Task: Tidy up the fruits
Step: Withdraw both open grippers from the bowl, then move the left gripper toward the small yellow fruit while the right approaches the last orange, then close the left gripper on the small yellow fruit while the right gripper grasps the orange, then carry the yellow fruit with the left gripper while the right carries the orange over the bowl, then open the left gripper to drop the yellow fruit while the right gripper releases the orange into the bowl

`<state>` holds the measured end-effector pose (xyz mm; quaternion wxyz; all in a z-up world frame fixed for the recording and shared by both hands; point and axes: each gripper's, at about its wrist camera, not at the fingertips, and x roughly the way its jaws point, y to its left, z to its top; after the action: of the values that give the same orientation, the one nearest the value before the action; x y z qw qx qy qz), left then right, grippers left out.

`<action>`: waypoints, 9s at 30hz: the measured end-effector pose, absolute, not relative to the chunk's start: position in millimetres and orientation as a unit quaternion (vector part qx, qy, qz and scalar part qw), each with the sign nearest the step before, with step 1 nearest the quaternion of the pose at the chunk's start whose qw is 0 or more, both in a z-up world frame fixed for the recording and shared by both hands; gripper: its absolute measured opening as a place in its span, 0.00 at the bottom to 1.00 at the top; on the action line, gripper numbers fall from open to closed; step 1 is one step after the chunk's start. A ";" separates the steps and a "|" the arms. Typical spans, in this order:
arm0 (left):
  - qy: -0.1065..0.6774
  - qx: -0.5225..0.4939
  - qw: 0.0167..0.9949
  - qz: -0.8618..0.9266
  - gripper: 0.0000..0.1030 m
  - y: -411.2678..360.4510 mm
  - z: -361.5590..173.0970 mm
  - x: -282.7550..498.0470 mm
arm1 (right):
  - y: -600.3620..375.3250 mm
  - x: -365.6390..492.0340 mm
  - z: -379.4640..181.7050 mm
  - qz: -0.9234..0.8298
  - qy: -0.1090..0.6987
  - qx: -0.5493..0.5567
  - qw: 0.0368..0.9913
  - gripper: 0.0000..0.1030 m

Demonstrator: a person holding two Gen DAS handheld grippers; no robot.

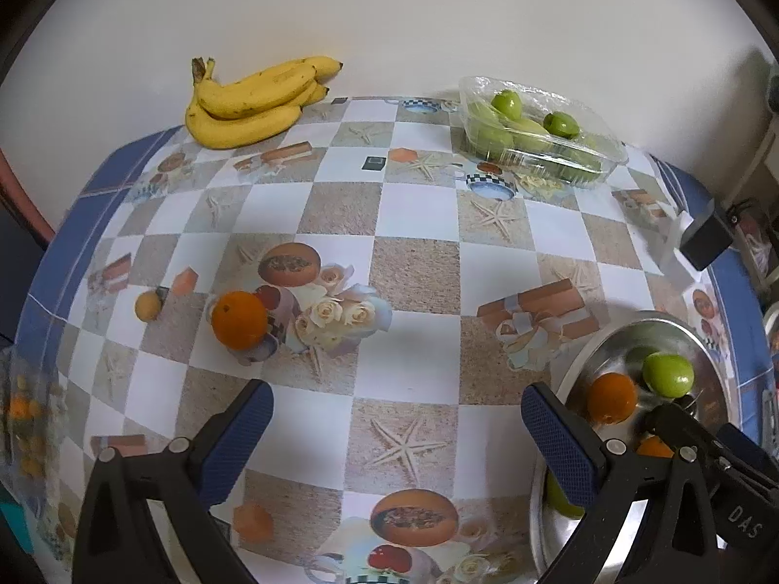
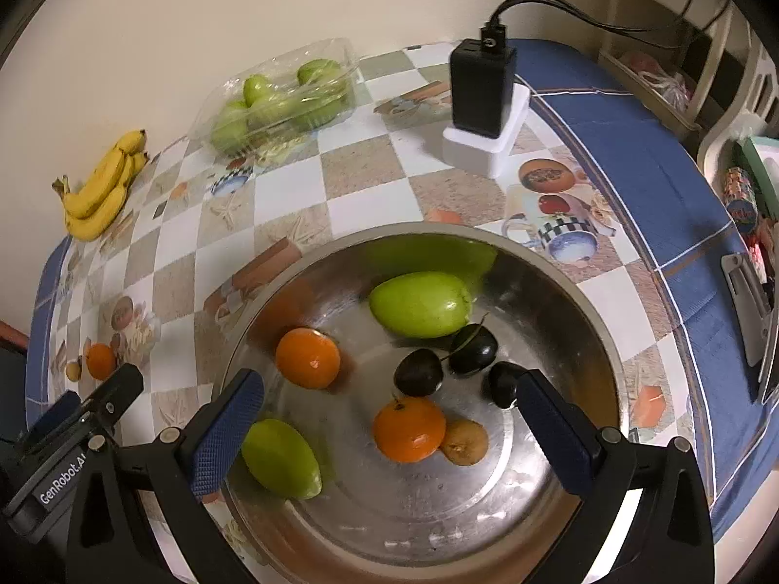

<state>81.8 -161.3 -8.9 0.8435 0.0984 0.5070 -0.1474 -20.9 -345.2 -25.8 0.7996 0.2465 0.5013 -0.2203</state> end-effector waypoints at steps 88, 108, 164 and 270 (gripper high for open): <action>0.553 0.029 0.825 -0.110 1.00 64.5 -2.6 198.8 | -153.3 95.8 -17.3 -0.052 0.508 0.186 0.840 1.00; 0.598 0.015 0.789 -0.137 0.72 46.5 -47.4 237.7 | -118.6 163.4 -45.3 -0.009 0.541 0.189 0.819 0.87; 0.548 0.005 0.820 -0.164 0.27 -42.7 15.1 107.7 | -181.4 33.0 -0.1 -0.057 0.512 0.232 0.825 0.41; 0.561 0.132 0.752 -0.320 0.46 -222.2 -28.5 -18.5 | -354.0 -81.4 -35.3 -0.244 0.523 0.329 0.747 0.53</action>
<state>-18.5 -222.2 -28.5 0.7523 0.1318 0.5608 -0.3196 -81.4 -354.0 -35.3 0.7471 0.3293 0.5234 -0.2440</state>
